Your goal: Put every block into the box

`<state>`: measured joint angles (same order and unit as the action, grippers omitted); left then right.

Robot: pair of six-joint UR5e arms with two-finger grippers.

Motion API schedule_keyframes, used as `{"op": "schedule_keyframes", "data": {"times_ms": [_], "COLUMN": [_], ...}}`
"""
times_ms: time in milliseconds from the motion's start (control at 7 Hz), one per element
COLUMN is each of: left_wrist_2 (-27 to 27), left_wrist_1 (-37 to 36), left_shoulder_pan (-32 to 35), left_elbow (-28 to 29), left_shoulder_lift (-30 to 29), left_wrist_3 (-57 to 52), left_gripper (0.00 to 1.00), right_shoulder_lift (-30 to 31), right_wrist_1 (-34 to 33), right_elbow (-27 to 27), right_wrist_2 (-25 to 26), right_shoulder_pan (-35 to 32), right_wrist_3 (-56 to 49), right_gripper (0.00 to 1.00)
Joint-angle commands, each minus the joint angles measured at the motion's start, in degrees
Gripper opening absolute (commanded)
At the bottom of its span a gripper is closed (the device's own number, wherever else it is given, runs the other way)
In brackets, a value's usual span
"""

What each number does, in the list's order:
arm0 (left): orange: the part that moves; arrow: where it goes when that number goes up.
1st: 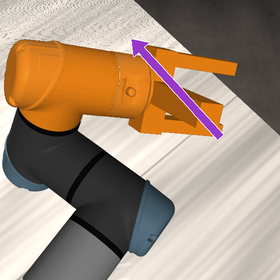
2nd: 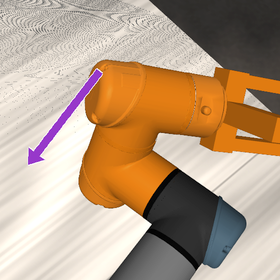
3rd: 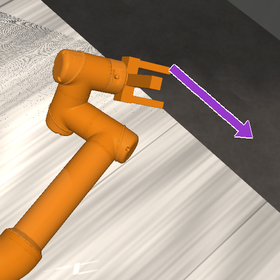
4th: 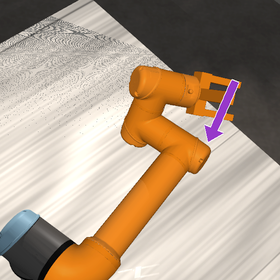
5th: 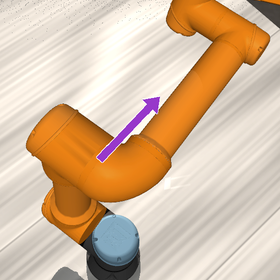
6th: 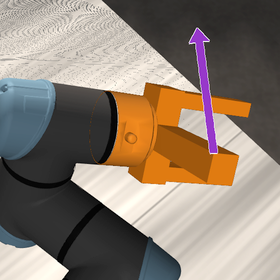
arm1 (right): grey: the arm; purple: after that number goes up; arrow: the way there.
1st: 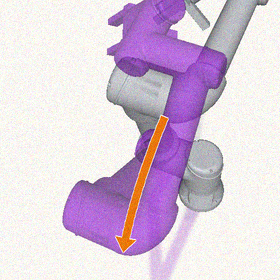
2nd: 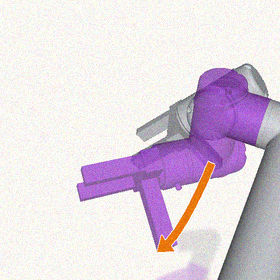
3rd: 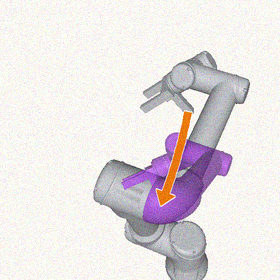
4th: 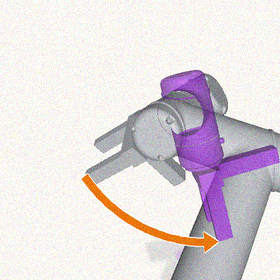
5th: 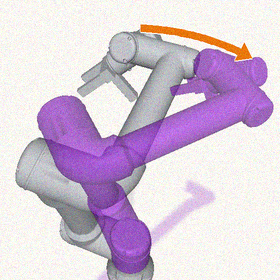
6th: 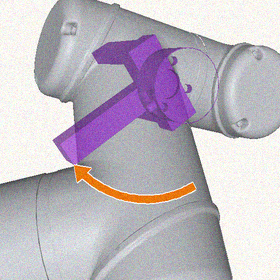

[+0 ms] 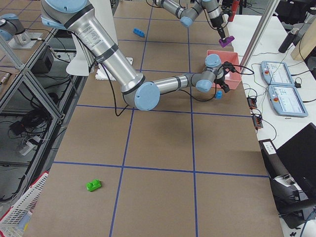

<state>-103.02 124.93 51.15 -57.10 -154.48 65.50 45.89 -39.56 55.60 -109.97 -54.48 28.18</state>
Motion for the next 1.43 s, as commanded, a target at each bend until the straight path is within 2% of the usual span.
{"op": "schedule_keyframes", "data": {"times_ms": [0, 286, 429, 571, 714, 857, 1000, 1286], "left_wrist_2": [2.03, 5.55, 8.25, 9.32, 10.55, 10.56, 10.56, 10.48], "left_wrist_1": [3.12, 9.94, 10.06, 10.15, 10.15, 10.07, 10.07, 10.24], "left_shoulder_pan": [-0.7, -2.72, -3.25, -4.21, -5.0, -5.18, -5.19, -5.1], "left_elbow": [5.84, 15.31, 18.14, 19.13, 19.14, 19.05, 18.96, 17.74], "left_shoulder_lift": [-2.13, -4.77, -5.9, -5.83, -5.91, -5.92, -5.92, -5.92], "left_wrist_3": [-0.02, -0.02, -0.02, -0.11, -0.11, -0.11, -0.63, -0.73], "left_gripper": [0.0, 0.0, 0.0, 0.0, 0.08, 0.42, 0.99, 1.0], "right_shoulder_lift": [-2.47, -2.48, -2.56, -2.48, -3.26, -5.27, -7.03, -7.31], "right_wrist_1": [1.86, 1.94, 1.94, 1.94, 1.94, 1.94, 1.94, 1.94], "right_elbow": [-4.79, -5.67, -6.46, -6.9, -8.04, -10.66, -12.95, -13.94], "right_wrist_2": [1.96, 1.96, 2.04, 2.04, 2.04, 2.04, 2.04, 2.48], "right_shoulder_pan": [1.57, 1.66, 1.66, 1.66, 1.74, 1.74, 1.83, 2.18], "right_wrist_3": [0.38, 0.38, 0.38, 0.38, 0.38, 0.56, 0.65, 0.74], "right_gripper": [0.99, 0.99, 0.99, 0.99, 0.99, 0.99, 0.99, 0.99]}}
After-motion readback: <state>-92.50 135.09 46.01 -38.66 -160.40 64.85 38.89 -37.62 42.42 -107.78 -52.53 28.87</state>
